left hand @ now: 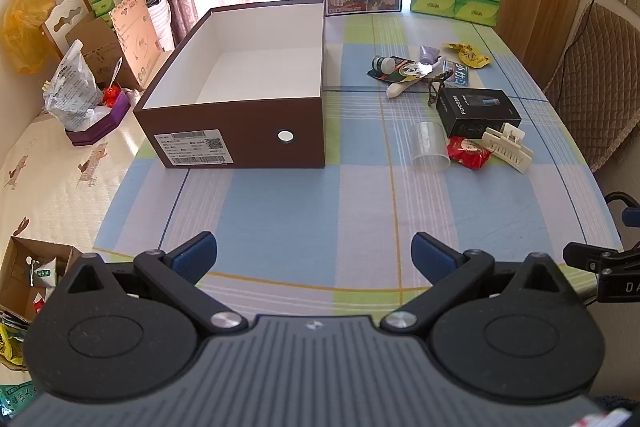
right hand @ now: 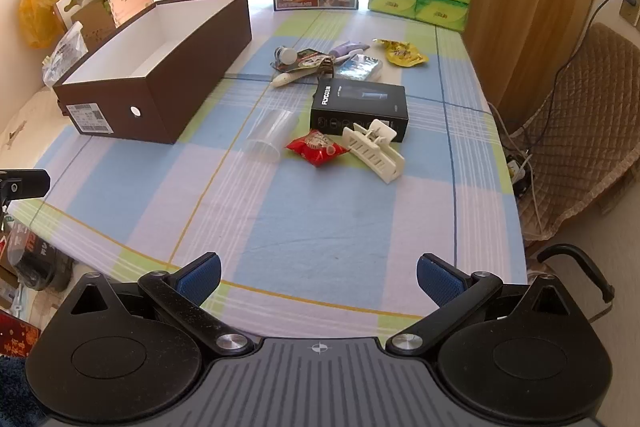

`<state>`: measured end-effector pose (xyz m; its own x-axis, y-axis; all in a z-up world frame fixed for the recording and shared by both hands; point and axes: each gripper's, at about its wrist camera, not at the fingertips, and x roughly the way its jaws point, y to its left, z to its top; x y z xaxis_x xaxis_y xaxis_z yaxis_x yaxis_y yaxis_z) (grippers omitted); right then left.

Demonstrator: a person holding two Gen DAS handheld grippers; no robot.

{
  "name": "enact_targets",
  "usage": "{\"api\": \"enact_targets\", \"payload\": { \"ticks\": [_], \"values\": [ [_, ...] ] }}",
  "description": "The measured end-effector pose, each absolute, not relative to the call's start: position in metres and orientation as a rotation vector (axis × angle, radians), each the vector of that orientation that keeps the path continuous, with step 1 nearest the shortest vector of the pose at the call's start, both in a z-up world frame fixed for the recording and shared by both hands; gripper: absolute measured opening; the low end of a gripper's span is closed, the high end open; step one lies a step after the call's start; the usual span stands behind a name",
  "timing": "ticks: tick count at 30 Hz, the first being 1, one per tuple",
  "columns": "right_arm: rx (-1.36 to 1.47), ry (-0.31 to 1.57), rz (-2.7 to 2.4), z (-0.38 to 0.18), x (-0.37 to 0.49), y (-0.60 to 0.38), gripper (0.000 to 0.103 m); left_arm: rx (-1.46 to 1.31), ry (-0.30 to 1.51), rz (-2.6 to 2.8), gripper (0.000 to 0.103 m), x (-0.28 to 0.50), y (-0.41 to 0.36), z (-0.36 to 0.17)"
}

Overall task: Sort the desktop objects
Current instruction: 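Move both tools toward the cluttered items on the table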

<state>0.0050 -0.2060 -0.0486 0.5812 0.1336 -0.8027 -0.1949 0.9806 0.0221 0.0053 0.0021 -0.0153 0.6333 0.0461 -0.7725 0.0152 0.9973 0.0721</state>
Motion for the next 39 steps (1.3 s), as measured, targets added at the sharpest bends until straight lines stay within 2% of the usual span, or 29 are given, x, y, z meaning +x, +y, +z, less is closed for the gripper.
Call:
{"api": "enact_targets", "payload": {
  "ticks": [39],
  "values": [
    [-0.068,0.946,0.211,-0.053,0.045,-0.239,0.101,0.079,0.945,0.005,0.102,0.051,-0.031,-0.025]
  ]
}}
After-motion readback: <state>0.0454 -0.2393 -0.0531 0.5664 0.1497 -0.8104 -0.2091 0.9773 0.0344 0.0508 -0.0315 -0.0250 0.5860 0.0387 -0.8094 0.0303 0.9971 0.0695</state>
